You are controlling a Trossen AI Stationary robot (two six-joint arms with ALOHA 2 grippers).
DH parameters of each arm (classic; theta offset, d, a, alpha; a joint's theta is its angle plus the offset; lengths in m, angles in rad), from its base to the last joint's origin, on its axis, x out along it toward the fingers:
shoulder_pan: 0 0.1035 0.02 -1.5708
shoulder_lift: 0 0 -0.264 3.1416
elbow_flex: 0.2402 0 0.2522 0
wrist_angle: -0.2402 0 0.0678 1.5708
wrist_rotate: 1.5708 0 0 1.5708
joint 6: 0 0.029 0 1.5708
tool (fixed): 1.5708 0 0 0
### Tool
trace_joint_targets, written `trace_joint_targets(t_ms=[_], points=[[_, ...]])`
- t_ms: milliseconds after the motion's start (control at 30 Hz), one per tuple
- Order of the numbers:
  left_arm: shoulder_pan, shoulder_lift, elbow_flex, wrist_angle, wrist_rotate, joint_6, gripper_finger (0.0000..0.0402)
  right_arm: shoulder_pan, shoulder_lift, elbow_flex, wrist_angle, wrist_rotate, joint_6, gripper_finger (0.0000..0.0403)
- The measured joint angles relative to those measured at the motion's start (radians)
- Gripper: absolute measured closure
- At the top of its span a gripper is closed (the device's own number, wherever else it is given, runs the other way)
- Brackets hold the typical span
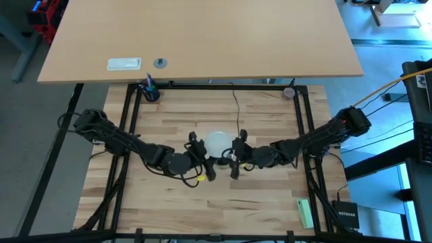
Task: Screw lightbulb
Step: Remove the lightbulb from the lamp
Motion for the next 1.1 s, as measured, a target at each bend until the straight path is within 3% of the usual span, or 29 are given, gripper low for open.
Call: trace_joint_targets(t_ms=[133, 267, 400, 500, 700, 867, 1100], points=[[-0.008, -0.006, 0.000, -0.007, 0.031, 0.024, 0.0264, -0.003, -0.019, 0.000, -0.011, -0.143, -0.028, 0.0122], [-0.013, -0.027, 0.000, -0.009, 0.097, 0.049, 0.0264, -0.003, -0.081, 0.000, -0.092, -0.314, -0.049, 0.0085], [-0.015, -0.053, 0.000, -0.008, 0.253, 0.082, 0.0264, -0.004, -0.124, 0.000, -0.151, -0.551, -0.099, 0.0073], [-0.012, -0.058, 0.000, 0.011, 0.414, 0.103, 0.0264, -0.002, -0.117, 0.000, -0.119, -0.662, -0.100, 0.0072], [-0.003, -0.044, 0.000, 0.055, 0.582, 0.132, 0.0264, -0.002, -0.030, 0.000, 0.067, -0.730, -0.097, 0.0071], [0.004, -0.044, 0.000, 0.042, 0.632, 0.139, 0.0264, -0.001, 0.033, 0.000, 0.165, -0.814, -0.046, 0.0071], [0.003, -0.044, 0.000, 0.040, 0.660, 0.149, 0.0264, -0.001, 0.034, 0.000, 0.172, -0.821, -0.014, 0.0079]])
